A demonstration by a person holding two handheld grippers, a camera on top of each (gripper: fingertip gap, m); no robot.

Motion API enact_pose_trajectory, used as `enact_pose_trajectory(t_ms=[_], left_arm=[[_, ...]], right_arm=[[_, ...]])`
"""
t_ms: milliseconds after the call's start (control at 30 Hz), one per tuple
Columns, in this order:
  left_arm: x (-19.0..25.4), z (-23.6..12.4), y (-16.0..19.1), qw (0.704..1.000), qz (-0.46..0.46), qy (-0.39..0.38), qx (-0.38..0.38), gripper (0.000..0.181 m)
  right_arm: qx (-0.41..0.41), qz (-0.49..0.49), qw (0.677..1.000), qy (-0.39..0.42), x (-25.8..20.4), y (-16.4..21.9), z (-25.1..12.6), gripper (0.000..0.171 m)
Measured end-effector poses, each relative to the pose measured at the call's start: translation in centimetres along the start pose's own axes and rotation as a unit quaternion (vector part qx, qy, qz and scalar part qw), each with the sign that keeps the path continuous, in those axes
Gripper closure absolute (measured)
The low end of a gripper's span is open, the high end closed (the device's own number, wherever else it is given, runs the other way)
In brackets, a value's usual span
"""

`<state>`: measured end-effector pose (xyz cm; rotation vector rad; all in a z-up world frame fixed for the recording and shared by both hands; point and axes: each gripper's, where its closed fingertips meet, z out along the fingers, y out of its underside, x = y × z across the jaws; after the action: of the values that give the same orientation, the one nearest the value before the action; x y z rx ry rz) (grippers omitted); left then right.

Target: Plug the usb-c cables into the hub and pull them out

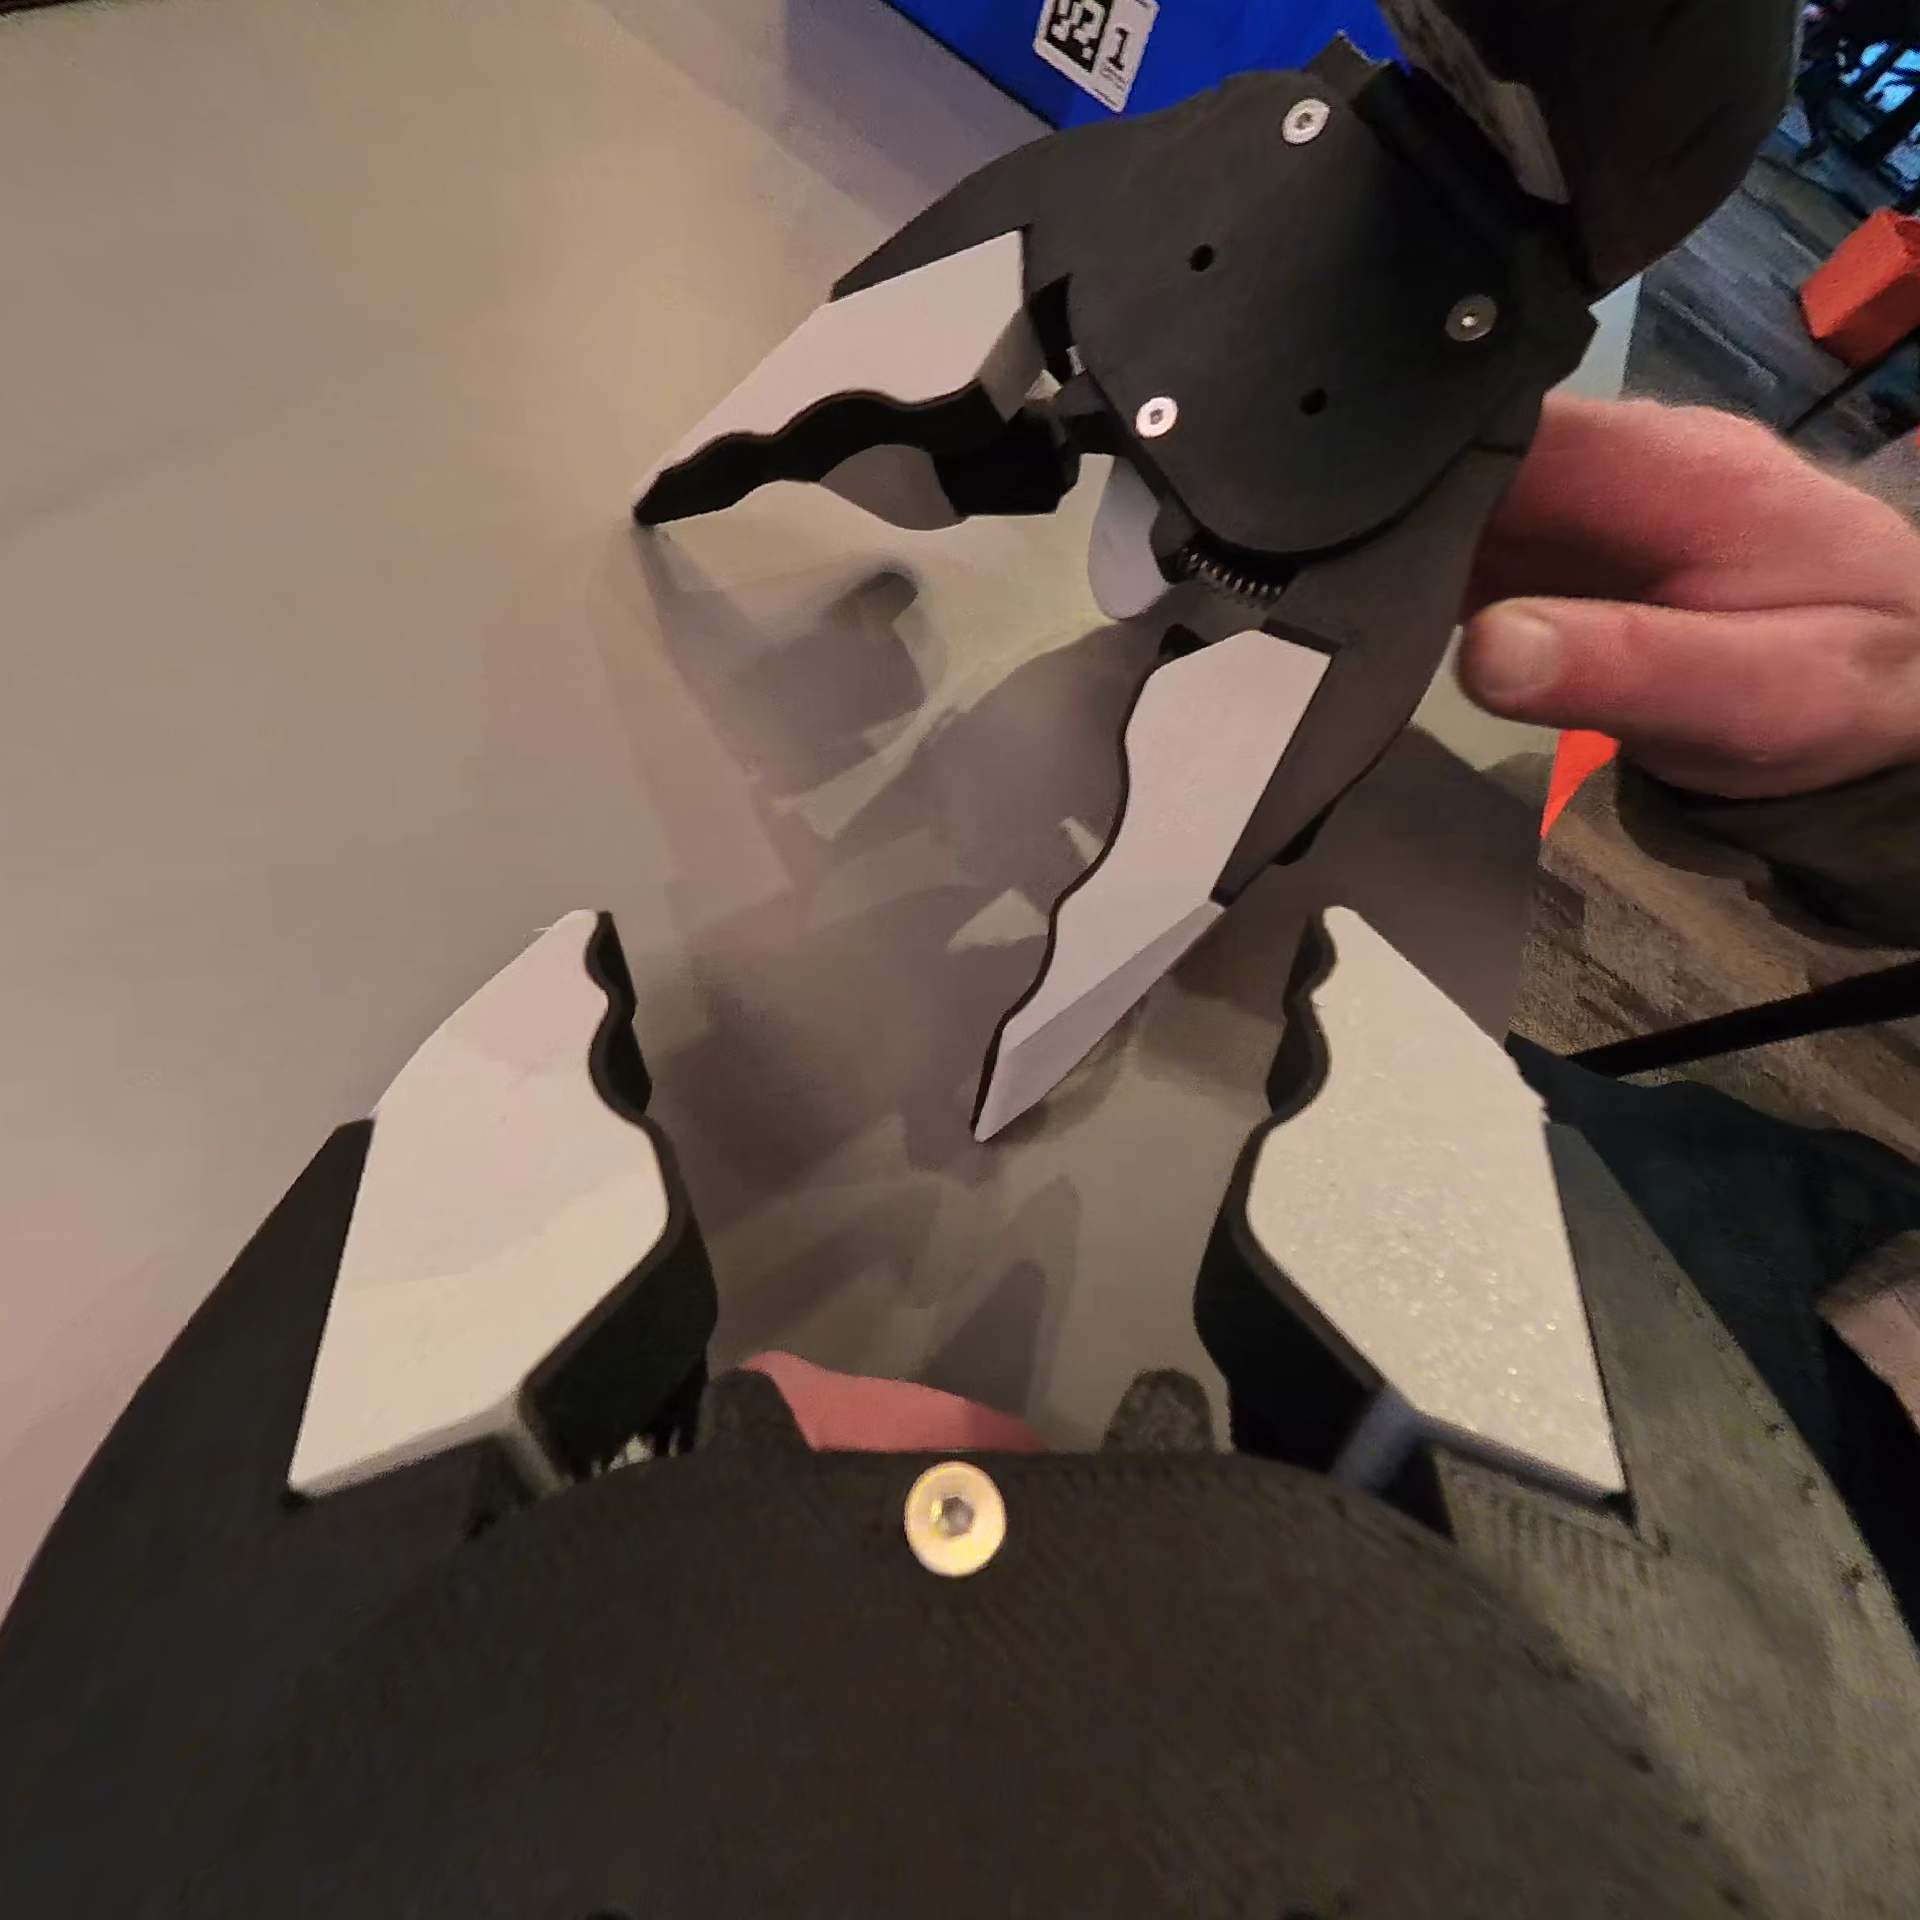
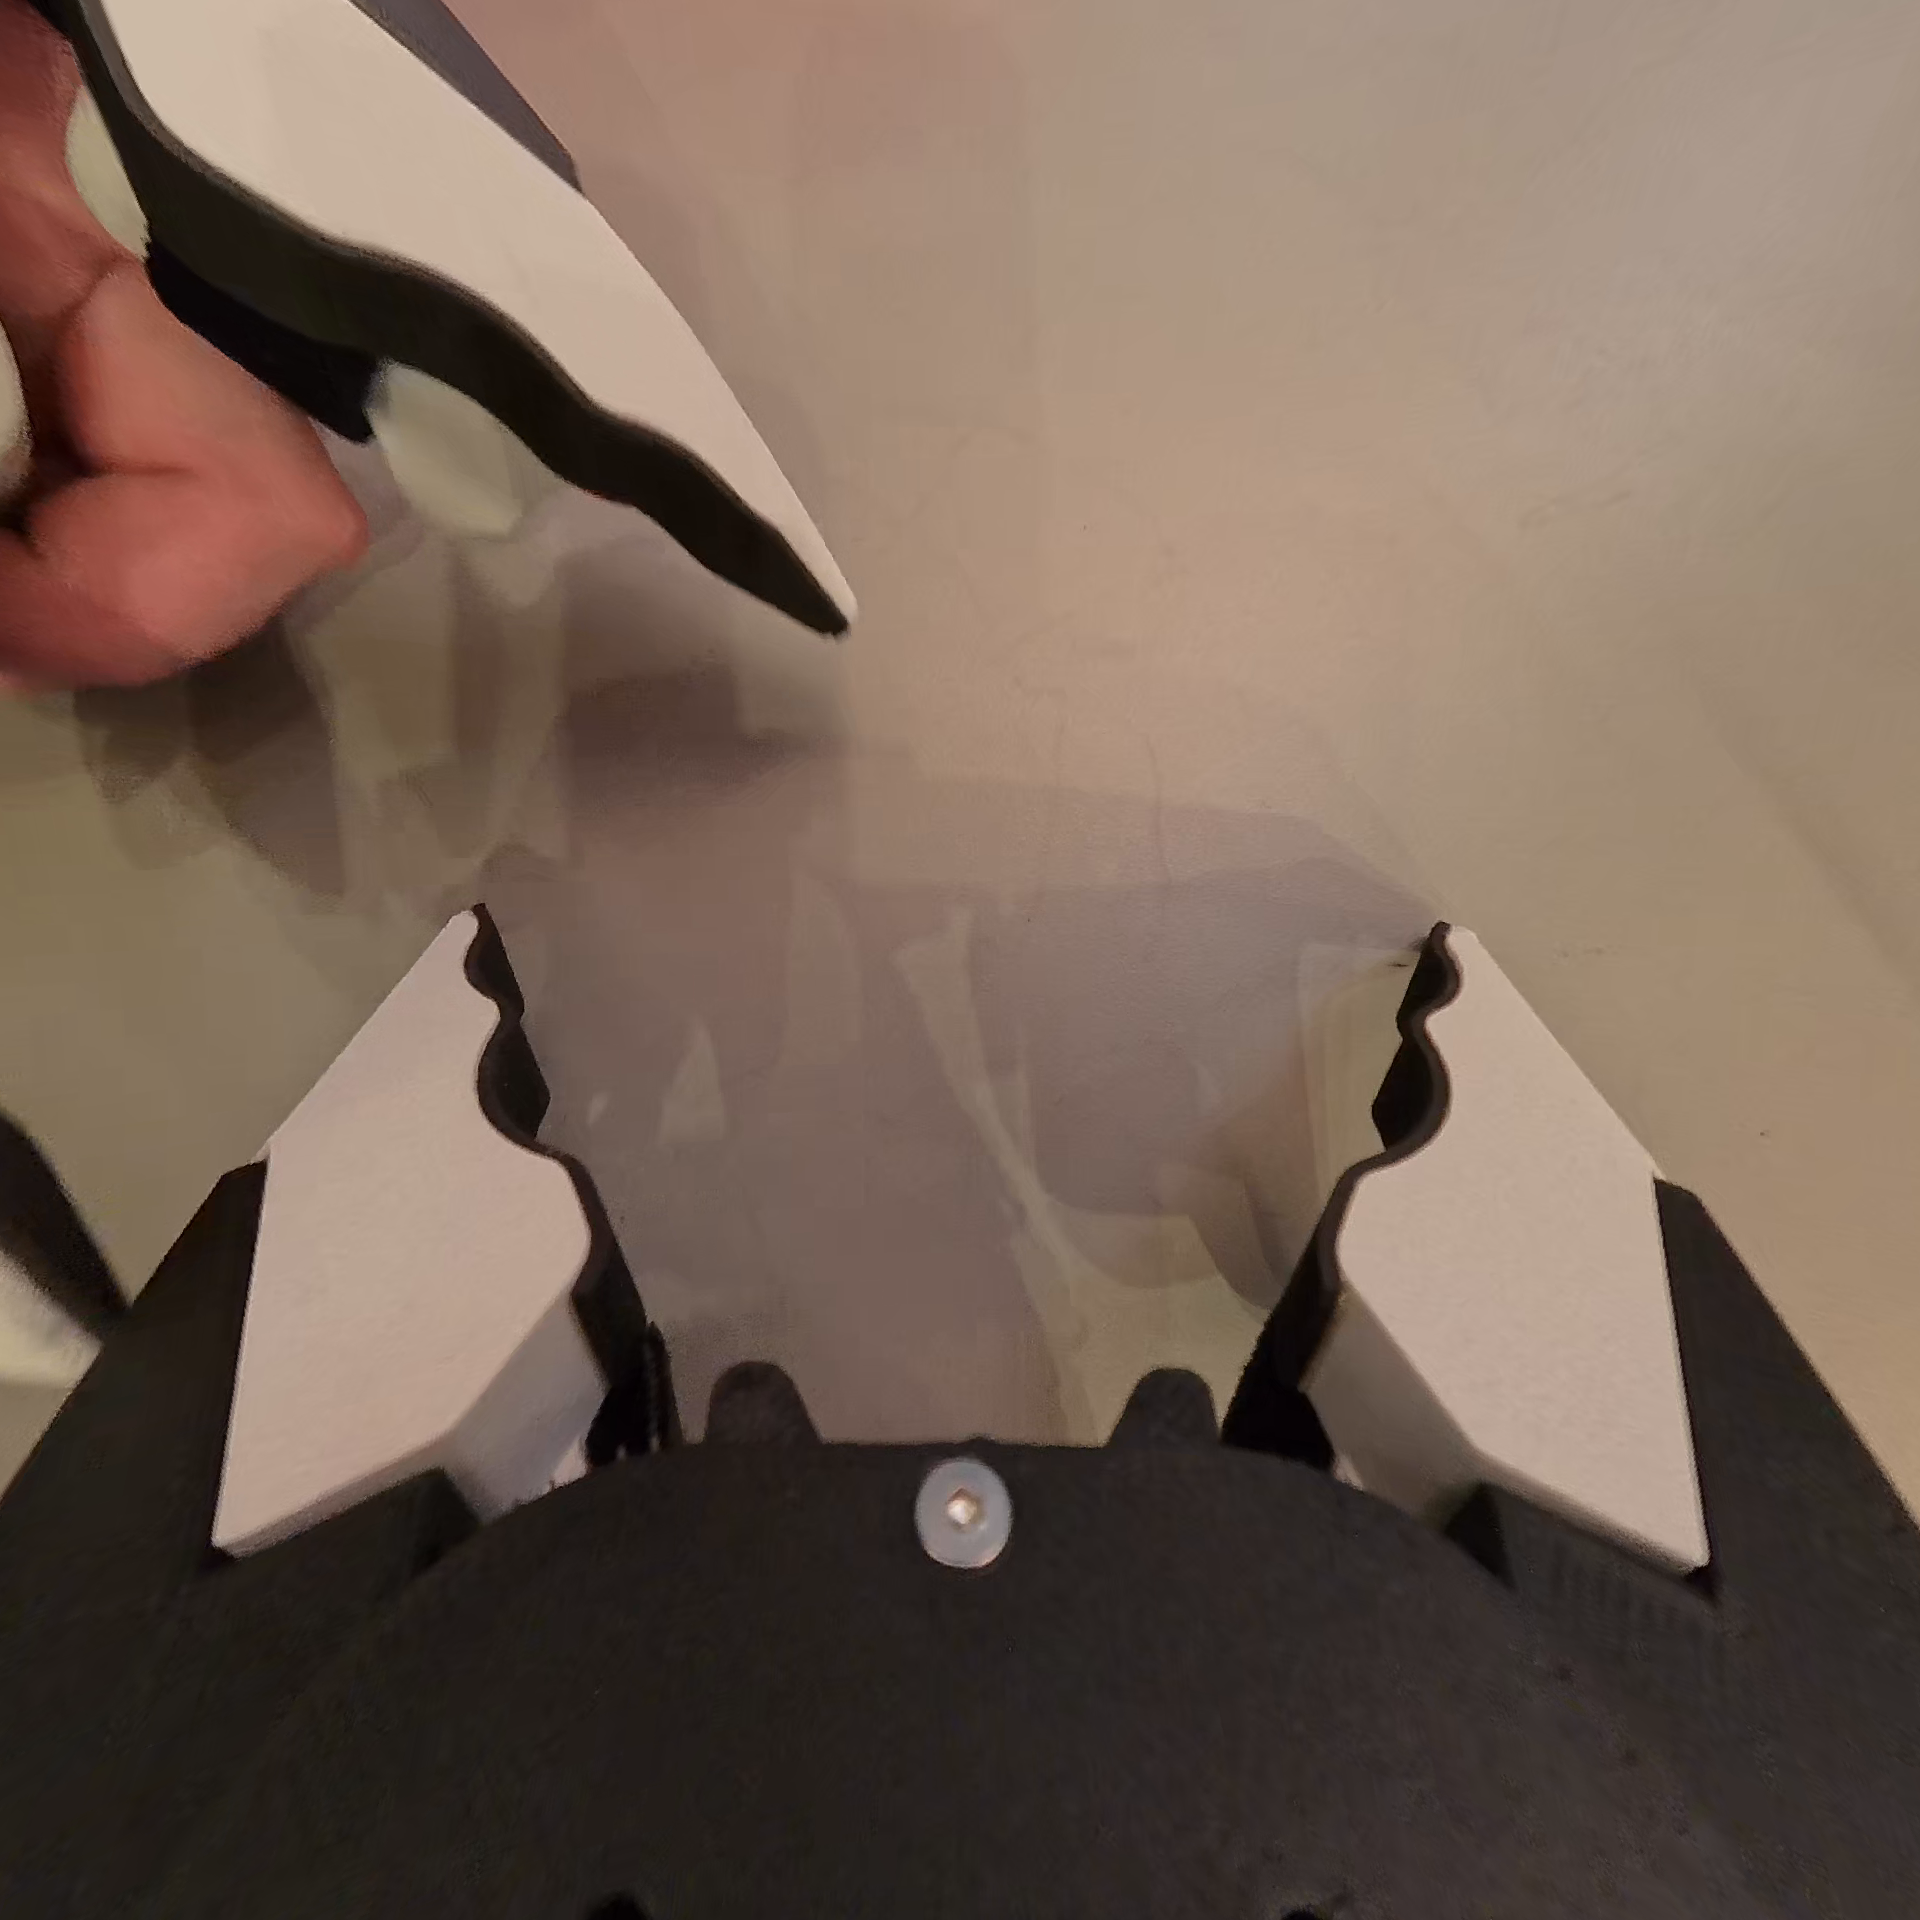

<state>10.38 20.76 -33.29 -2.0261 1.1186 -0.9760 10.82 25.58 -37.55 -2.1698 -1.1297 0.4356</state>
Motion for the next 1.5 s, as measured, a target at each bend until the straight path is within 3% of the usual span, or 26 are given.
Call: enact_pose_trajectory(t_ms=[633, 733, 767, 800, 900, 967, 1067, 1167, 1267, 1367, 1500], left_arm=[[4.0, 3.9, -1.0, 0.995, 0.051, 0.087, -0.028, 0.064], [4.0, 3.6, -1.6, 0.996, 0.053, 0.076, -0.006, 0.061], [3.6, 3.0, -2.2, 0.996, 0.056, 0.061, 0.02, 0.061], [3.0, 2.1, -2.6, 0.996, 0.057, 0.046, 0.04, 0.069], [0.8, -1.2, -3.9, 0.992, 0.004, 0.012, 0.123, 0.08], [-0.7, -3.2, -4.2, 0.986, -0.033, -0.007, 0.161, 0.087], [-1.1, -4.0, -4.7, 0.982, -0.049, -0.01, 0.183, 0.096], [1.2, -2.4, -5.7, 0.983, -0.042, 0.022, 0.178, 0.098], [4.7, -0.6, -6.4, 0.984, -0.019, 0.073, 0.162, 0.087], [6.4, -0.1, -6.8, 0.981, -0.021, 0.096, 0.165, 0.103], [7.1, -1.5, -7.1, 0.975, -0.017, 0.128, 0.181, 0.094]], right_arm=[[-0.025, -0.007, 1.0, -0.013, 0.1, -0.6, 0.7, 0.011], [0.008, 0.041, 0.999, -0.017, 0.8, -1.6, 0.3, 0.024], [0.038, 0.075, 0.996, -0.034, 0.9, -2.2, -0.3, 0.039], [0.079, 0.109, 0.989, -0.063, 0.9, -2.9, -1.2, 0.053], [0.226, 0.146, 0.957, -0.109, 1.0, -5.7, -5.8, 0.06], [0.357, 0.132, 0.906, -0.185, -1.3, -8.8, -11.0, 0.071], [0.452, 0.073, 0.843, -0.284, -6.6, -11.6, -17.2, 0.075], [0.481, 0.009, 0.803, -0.351, -12.0, -13.3, -20.3, 0.078], [0.475, -0.026, 0.793, -0.38, -15.3, -14.1, -21.0, 0.072], [0.461, -0.048, 0.794, -0.392, -17.4, -14.1, -21.2, 0.068], [0.476, -0.059, 0.781, -0.399, -18.1, -14.2, -22.6, 0.066]])
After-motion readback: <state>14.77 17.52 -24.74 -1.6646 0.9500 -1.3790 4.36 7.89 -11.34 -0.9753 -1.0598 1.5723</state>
